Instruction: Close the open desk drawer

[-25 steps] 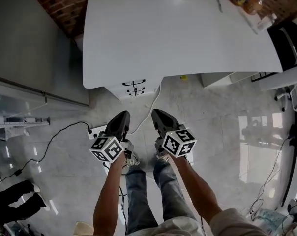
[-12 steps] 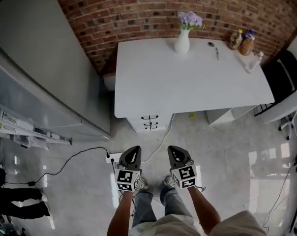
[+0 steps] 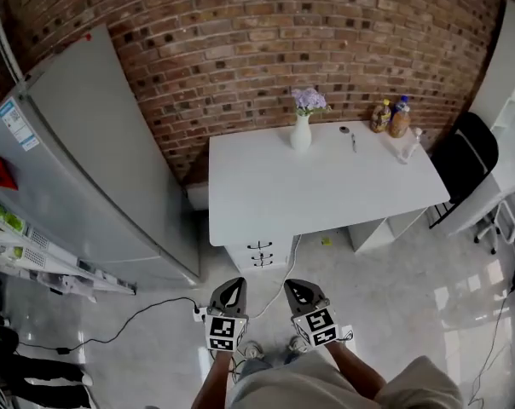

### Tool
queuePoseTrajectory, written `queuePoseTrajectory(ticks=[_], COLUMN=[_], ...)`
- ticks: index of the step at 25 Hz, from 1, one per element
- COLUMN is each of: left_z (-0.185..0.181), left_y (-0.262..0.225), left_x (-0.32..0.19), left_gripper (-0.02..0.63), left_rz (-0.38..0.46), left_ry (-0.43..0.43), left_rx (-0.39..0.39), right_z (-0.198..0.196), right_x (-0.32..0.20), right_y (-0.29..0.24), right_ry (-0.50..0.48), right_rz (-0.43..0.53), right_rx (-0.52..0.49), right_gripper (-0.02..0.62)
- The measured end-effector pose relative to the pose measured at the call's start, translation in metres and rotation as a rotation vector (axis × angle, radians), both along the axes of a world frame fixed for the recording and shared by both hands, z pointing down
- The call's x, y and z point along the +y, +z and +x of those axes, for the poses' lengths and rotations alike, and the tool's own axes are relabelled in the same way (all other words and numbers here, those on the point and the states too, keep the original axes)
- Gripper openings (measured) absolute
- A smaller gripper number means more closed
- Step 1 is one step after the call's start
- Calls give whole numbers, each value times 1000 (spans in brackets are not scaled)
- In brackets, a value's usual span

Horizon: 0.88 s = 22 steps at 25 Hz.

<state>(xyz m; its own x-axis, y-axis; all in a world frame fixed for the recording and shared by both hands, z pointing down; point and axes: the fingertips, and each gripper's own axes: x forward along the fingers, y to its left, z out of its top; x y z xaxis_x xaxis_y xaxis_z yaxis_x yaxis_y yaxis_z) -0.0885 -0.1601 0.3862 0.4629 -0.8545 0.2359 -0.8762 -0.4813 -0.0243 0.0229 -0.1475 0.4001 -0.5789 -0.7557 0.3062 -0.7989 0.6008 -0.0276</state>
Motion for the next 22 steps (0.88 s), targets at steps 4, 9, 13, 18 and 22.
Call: queuePoseTrajectory(ticks=[4, 9, 13, 18, 22], left_z=[-9, -1, 0, -7, -12], left_y=[-29, -55, -61, -59, -53], left_x=[7, 7, 8, 8, 12], left_gripper=[12, 12, 12, 12, 12], left_rz=[1, 35, 57, 50, 26], left_ry=[5, 18, 19, 14, 2], left_rx=[-10, 28, 52, 64, 77], right_z=[-1, 8, 7, 1, -8], right_x=[14, 14, 15, 12, 14], right_y=[-36, -66, -67, -64, -66], right_ry=[3, 43, 69, 80, 61], right_rz=[36, 59, 64, 50, 46], right_rx=[-13, -41, -59, -83, -87], right_gripper=[17, 17, 17, 17, 17])
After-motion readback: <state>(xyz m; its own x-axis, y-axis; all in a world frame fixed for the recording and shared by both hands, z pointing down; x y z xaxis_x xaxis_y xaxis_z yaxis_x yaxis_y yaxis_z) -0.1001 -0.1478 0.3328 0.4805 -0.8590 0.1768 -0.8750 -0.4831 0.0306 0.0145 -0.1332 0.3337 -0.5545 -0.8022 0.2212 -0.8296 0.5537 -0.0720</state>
